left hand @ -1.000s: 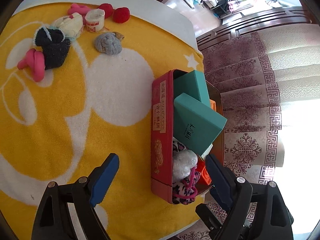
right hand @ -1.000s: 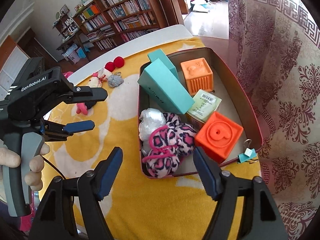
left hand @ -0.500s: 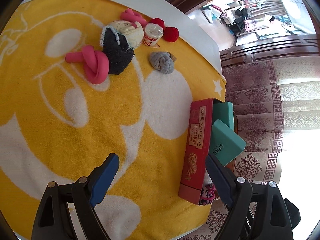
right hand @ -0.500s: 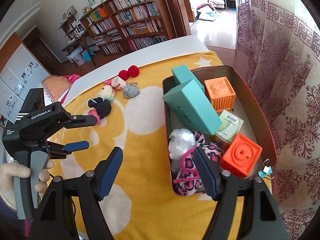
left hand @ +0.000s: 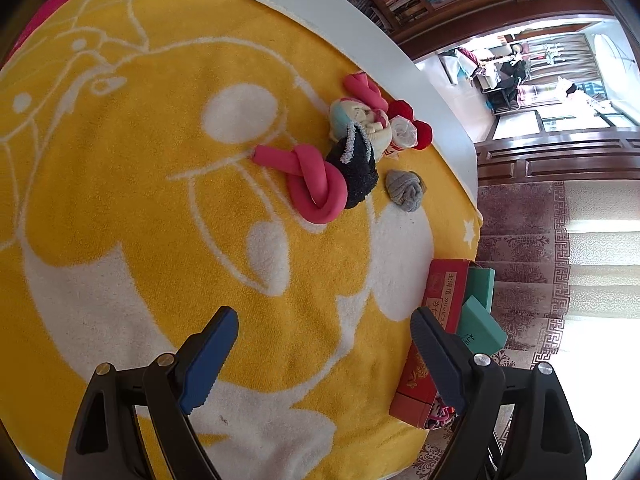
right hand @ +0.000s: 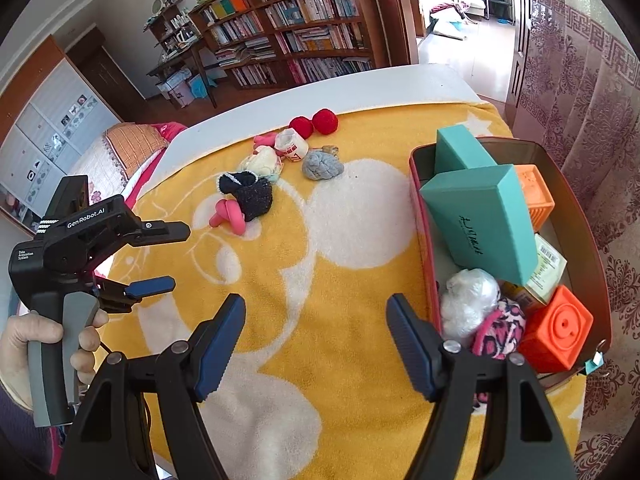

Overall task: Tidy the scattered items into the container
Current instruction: 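Move right gripper to black fuzzy knit item while left moves to pink foam tube, then grasp black fuzzy knit item with right gripper and lift it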

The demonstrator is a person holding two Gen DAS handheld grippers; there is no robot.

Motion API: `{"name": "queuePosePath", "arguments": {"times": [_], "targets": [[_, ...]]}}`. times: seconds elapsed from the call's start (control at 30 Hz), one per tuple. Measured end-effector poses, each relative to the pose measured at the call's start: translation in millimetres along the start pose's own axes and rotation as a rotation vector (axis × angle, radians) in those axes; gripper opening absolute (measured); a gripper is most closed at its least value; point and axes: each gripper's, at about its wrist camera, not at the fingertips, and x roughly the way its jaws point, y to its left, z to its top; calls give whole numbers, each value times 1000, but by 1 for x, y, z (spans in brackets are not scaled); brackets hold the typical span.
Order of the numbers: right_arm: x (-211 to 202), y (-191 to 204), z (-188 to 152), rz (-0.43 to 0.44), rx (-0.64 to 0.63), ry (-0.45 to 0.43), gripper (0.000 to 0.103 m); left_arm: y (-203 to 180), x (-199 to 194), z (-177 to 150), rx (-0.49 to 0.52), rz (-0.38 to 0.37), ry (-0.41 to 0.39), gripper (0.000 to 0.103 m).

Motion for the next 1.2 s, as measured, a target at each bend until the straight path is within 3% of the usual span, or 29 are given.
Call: {"name": "queuePosePath", "arguments": {"times": [0.83,1.2], "targets": [[112,72,80,74,13,70,76,75,-19,48,-84,11,16,90],[154,84,101,67,40,104,76,77,-17,66,-71,3,28,90]]}}
